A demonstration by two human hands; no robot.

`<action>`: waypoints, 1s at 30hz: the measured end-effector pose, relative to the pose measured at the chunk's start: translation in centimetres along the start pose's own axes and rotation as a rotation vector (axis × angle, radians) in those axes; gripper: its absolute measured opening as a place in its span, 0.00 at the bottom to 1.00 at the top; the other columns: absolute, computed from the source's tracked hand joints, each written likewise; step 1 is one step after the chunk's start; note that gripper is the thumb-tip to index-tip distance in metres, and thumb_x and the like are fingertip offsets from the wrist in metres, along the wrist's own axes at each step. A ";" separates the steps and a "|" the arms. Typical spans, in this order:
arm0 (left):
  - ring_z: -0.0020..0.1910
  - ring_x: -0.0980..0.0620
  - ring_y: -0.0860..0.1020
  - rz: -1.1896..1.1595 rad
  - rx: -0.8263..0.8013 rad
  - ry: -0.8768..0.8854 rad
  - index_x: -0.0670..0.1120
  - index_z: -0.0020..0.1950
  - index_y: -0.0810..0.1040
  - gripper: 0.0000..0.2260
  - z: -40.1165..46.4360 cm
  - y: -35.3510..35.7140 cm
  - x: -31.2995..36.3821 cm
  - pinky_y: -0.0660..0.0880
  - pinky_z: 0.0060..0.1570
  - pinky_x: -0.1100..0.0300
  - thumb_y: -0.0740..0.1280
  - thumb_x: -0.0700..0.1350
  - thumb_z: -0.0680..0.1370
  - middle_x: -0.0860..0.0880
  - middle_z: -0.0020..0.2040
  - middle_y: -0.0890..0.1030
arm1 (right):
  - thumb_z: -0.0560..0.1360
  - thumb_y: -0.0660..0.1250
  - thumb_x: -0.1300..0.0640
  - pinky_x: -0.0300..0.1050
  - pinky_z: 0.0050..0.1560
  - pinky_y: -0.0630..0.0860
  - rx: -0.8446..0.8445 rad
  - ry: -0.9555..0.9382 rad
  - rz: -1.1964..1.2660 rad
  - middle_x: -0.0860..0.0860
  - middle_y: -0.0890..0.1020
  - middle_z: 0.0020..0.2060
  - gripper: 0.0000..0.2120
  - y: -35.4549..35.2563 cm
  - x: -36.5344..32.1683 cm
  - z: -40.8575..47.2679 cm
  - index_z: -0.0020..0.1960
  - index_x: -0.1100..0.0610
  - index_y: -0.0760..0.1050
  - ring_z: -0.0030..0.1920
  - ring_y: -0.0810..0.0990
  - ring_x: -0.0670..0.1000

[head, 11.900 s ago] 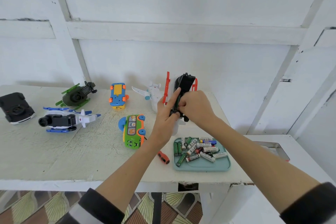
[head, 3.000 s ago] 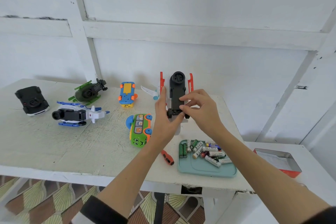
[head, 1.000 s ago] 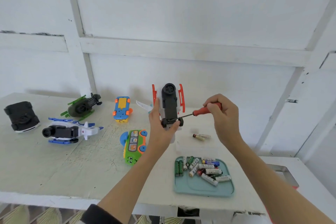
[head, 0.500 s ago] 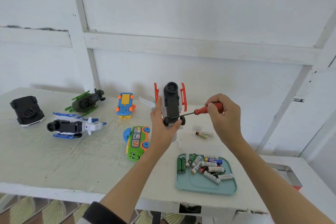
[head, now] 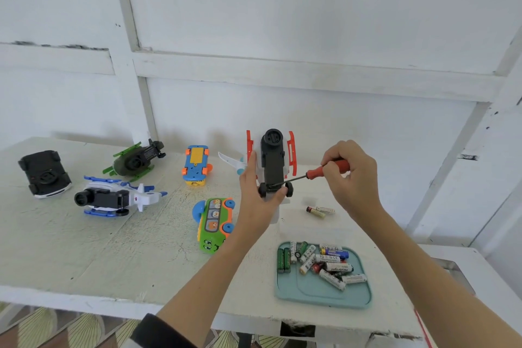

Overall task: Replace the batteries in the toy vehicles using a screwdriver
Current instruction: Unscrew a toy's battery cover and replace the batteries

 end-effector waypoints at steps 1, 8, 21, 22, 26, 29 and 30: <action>0.57 0.55 0.78 0.000 -0.005 0.003 0.55 0.76 0.53 0.40 0.1 0.0 -0.1 0.79 0.45 0.67 0.70 0.30 0.74 0.49 0.63 0.65 | 0.65 0.56 0.58 0.28 0.34 0.67 -0.016 -0.025 -0.021 0.52 0.74 0.29 0.10 0.0 -0.1 0.1 0.33 0.63 0.73 0.34 0.71 0.45; 0.49 0.71 0.75 0.045 0.003 -0.020 0.51 0.78 0.52 0.40 0.2 -0.1 -0.4 0.75 0.42 0.73 0.70 0.31 0.74 0.49 0.60 0.63 | 0.72 0.53 0.62 0.35 0.39 0.69 -0.368 -0.053 -0.048 0.47 0.71 0.40 0.07 -0.4 -1.0 1.3 0.41 0.59 0.70 0.43 0.78 0.42; 0.48 0.69 0.77 0.063 0.012 -0.063 0.50 0.79 0.53 0.39 -0.1 -0.1 -0.2 0.76 0.44 0.72 0.69 0.31 0.75 0.44 0.65 0.63 | 0.78 0.54 0.68 0.31 0.40 0.70 -0.553 -0.059 -0.129 0.47 0.67 0.45 0.04 0.0 -3.2 1.5 0.51 0.62 0.66 0.44 0.78 0.40; 0.48 0.72 0.76 0.060 0.003 -0.053 0.48 0.79 0.53 0.39 -0.2 0.0 0.0 0.75 0.42 0.73 0.69 0.30 0.75 0.44 0.64 0.63 | 0.77 0.56 0.68 0.32 0.39 0.70 -0.546 -0.099 -0.155 0.48 0.67 0.45 0.04 0.2 -3.3 1.6 0.50 0.63 0.67 0.42 0.79 0.42; 0.47 0.77 0.73 0.065 -0.028 -0.037 0.45 0.79 0.52 0.39 -0.4 0.5 0.2 0.74 0.40 0.75 0.68 0.29 0.75 0.45 0.62 0.62 | 0.80 0.54 0.48 0.47 0.38 0.72 -0.550 -0.129 -0.748 0.50 0.73 0.47 0.14 0.5 -4.3 2.3 0.52 0.58 0.70 0.39 0.77 0.54; 0.52 0.70 0.75 0.082 -0.011 -0.045 0.47 0.79 0.53 0.39 -0.4 0.3 -0.1 0.76 0.44 0.72 0.69 0.31 0.75 0.44 0.64 0.63 | 0.80 0.52 0.47 0.46 0.40 0.72 -0.560 -0.131 -0.697 0.49 0.71 0.49 0.14 0.3 -4.5 2.1 0.51 0.57 0.69 0.41 0.74 0.51; 0.54 0.65 0.76 0.081 0.001 -0.050 0.48 0.79 0.53 0.39 -0.4 0.2 -0.2 0.77 0.45 0.71 0.69 0.31 0.75 0.44 0.65 0.63 | 0.80 0.55 0.53 0.48 0.41 0.74 -0.560 -0.130 -0.476 0.49 0.70 0.49 0.09 0.3 -4.6 1.9 0.50 0.58 0.69 0.41 0.74 0.50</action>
Point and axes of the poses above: each hand's wrist, its own z-axis towards the middle knuckle, its own y-axis out of the palm, x = y × z, the point moved 1 cm from there along z, towards the middle knuckle
